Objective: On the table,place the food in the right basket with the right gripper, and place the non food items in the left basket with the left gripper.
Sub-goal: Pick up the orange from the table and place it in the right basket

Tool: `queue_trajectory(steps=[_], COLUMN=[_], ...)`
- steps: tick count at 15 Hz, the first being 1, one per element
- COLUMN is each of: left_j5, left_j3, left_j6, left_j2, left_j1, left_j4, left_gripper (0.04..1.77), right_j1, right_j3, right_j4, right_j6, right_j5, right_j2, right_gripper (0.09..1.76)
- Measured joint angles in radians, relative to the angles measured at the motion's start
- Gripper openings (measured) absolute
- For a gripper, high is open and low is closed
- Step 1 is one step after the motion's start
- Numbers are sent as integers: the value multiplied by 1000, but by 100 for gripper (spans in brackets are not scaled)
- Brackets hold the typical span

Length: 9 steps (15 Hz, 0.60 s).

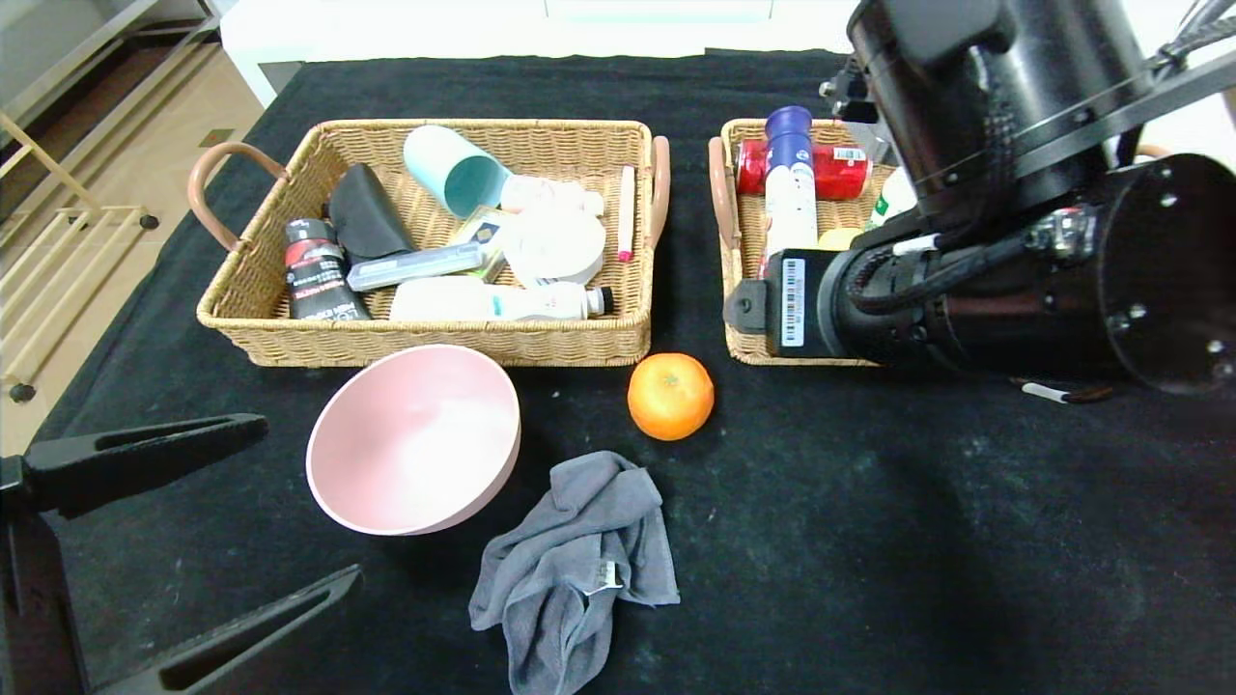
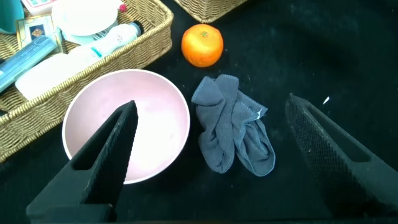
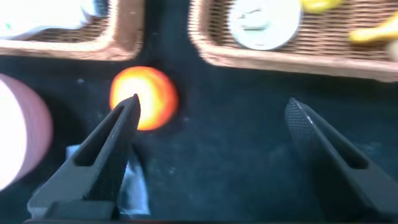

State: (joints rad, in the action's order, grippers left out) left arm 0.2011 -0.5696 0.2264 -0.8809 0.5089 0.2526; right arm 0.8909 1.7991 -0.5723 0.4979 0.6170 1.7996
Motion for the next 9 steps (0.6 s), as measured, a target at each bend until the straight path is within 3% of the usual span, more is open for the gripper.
queue_trajectory(steps=[9], left_j5=[0], left_j3=[1], left_j6=[0], left_j2=[-1], left_j1=[-1], left_j4=[0], left_gripper=[172], right_j1=[85], right_j3=[53], right_j4=[67], right_j6=[6], right_j5=[70], right_j2=[174], right_gripper=[170])
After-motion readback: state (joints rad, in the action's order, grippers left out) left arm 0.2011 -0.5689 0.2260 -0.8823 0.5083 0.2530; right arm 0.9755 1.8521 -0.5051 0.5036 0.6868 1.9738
